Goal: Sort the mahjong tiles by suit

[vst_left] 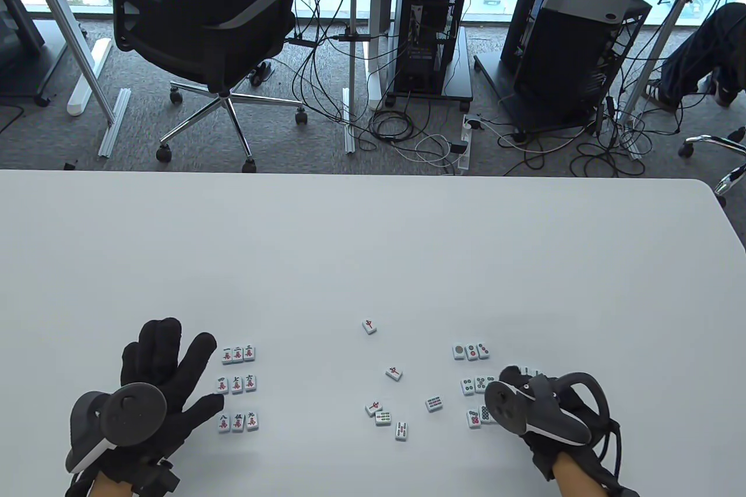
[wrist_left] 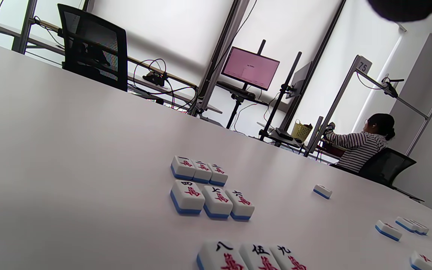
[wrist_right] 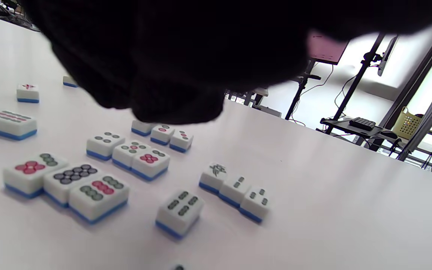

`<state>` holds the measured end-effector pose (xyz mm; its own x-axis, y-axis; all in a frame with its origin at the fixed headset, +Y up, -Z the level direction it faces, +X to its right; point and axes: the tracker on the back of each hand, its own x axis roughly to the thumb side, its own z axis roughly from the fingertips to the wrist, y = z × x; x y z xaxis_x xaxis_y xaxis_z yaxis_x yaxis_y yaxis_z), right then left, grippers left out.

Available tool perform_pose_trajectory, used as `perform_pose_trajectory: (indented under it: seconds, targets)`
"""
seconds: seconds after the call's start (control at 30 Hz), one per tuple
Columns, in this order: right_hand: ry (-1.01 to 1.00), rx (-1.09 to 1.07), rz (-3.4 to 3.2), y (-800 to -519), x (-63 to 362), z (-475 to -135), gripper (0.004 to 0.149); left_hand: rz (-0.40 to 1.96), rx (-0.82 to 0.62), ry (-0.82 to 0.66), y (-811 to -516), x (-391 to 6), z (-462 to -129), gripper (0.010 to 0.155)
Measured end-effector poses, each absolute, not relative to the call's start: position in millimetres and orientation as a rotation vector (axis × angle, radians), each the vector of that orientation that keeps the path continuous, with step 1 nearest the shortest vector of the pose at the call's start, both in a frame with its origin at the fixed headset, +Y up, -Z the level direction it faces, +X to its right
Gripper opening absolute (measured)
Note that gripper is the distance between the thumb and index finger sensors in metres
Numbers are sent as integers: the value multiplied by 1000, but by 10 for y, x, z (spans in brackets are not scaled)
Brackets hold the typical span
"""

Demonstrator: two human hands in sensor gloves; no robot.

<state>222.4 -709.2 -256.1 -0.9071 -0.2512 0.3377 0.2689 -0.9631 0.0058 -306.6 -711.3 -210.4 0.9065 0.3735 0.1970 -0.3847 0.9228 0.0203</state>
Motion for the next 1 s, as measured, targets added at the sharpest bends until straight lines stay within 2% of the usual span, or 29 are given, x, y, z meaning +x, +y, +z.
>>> perform_pose_trajectory:
  seconds: [0.27, 0.6, 0.7, 0.83, 1.0]
  targets:
    - [-156, -334, -2846, -7401, 2681, -2598, 60, 375, 37, -182, -7147, -3056, -2121, 83]
    - [-246, -326, -2832, -7654, 2701, -2684, 58, 370, 18, -171, -7164, -3051, -2138, 83]
    - [-274, -289, -2839, -7634, 2699, -2674, 59, 366, 15, -170, -7166, -3049, -2141, 83]
    - [-230, -289, -2807, -7473, 2621, -2637, 59, 366, 10, -162, -7163, -3055, -2144, 83]
    - [-102, -446, -2875, -7239, 2131, -2595, 56, 374, 19, -166, -7142, -3052, -2140, 82]
